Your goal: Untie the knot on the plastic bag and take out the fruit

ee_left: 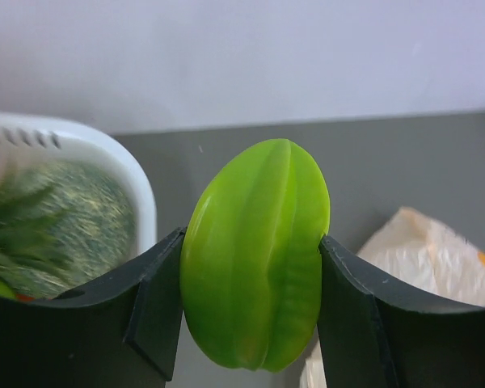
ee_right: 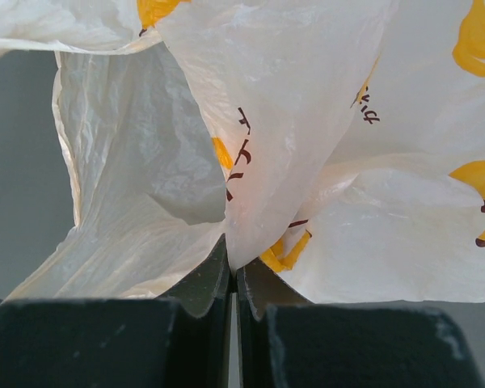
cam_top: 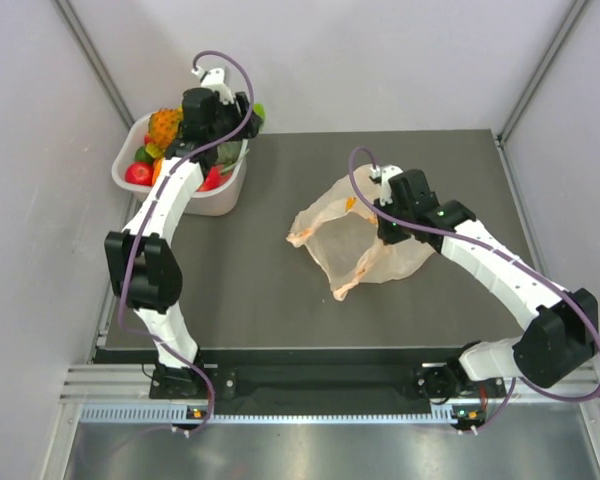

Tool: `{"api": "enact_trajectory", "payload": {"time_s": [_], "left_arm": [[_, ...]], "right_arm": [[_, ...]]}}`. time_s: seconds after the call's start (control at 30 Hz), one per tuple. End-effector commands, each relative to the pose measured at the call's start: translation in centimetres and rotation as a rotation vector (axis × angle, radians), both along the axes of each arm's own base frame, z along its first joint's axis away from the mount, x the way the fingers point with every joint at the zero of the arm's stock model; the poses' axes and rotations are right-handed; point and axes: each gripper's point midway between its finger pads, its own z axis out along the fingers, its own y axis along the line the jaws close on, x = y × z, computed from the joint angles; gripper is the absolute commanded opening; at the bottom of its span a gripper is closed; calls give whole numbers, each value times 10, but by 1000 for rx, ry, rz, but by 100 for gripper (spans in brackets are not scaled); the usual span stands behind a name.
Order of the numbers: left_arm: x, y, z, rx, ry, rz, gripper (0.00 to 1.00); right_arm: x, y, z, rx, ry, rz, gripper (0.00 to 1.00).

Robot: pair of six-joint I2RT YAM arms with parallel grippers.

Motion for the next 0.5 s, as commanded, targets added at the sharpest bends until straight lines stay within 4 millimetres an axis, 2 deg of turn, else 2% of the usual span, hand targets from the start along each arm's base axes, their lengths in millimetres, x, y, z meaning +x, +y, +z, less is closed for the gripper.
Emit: {"api": "enact_trajectory", "payload": {"time_s": [0.0, 0.1, 0.27, 0.47], "left_arm": [[-15, -21, -17, -20, 130, -132, 0], [-18, -6, -31, -15, 153, -70, 0], [-22, 23, -42, 22, 169, 13, 0], [-14, 49, -77, 40, 262, 43, 0]], "right_arm": [[10, 5, 20, 53, -83, 13, 0], [9, 0, 17, 41, -83, 15, 0], [7, -5, 11, 47, -71, 13, 0], [6, -3, 8, 65, -57, 23, 0]]}}
